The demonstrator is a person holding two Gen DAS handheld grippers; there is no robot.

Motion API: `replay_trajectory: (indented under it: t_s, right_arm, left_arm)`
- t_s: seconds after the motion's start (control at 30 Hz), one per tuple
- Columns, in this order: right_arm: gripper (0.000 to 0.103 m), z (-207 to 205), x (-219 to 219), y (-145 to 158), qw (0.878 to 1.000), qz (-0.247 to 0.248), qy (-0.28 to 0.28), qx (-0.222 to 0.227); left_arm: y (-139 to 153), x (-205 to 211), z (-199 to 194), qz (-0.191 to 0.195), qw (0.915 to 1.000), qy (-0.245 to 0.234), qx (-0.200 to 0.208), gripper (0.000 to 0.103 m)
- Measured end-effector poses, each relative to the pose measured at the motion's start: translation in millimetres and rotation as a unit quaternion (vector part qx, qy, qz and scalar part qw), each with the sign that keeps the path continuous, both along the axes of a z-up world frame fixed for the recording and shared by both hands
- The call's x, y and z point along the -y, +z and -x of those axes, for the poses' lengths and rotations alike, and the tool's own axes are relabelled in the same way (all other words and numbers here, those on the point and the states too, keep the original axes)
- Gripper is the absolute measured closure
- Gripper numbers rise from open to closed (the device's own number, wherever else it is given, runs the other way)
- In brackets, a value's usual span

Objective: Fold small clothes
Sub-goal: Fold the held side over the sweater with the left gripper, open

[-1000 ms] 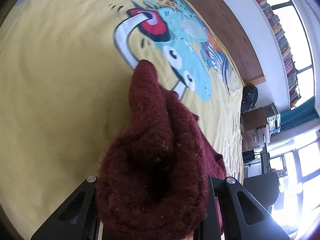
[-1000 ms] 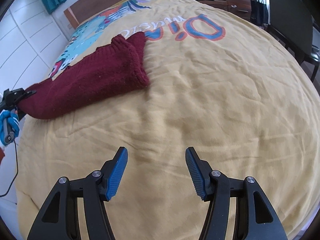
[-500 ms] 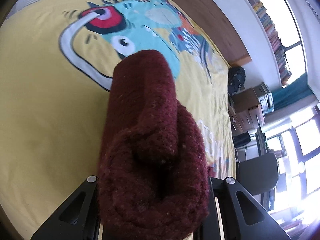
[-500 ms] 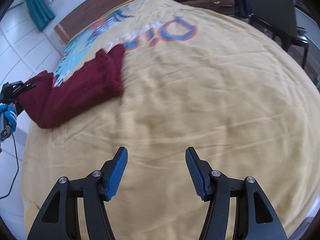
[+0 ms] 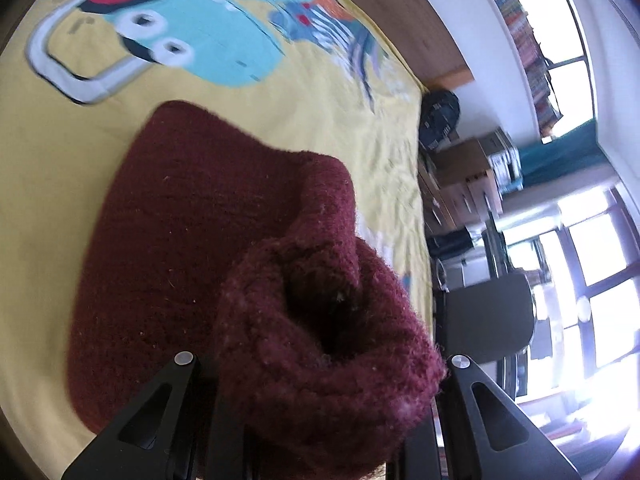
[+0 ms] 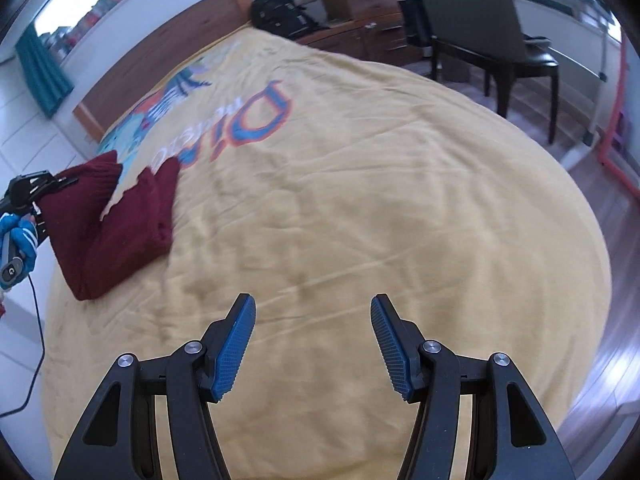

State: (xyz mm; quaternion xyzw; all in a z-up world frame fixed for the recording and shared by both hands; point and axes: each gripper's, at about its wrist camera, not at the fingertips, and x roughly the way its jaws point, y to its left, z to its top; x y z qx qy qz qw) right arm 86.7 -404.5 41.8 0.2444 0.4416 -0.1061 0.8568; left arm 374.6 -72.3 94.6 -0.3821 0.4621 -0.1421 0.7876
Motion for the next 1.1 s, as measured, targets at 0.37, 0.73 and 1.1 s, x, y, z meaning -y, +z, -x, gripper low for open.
replay_trajectory:
  t_s: [0.37,0.73,1.1]
  right_arm:
    - [0.041,44,39,-16,0.999,-0.018,-0.050,-0.002]
    - [0.041,87,75,-28,0.994,-0.025,-0.104,-0.010]
    - [0.041,91,74,-37,0.993,-0.032,-0.109,-0.014]
  left_arm:
    - [-31,121,32,-0.158,0.9812,-0.111,0.004,0.087]
    - [-49,180,56,-0.272,0.9501,-0.153,0.009,0.087]
    - [-60,194,75,-0.245,0.9527,-0.179,0.019,0.055]
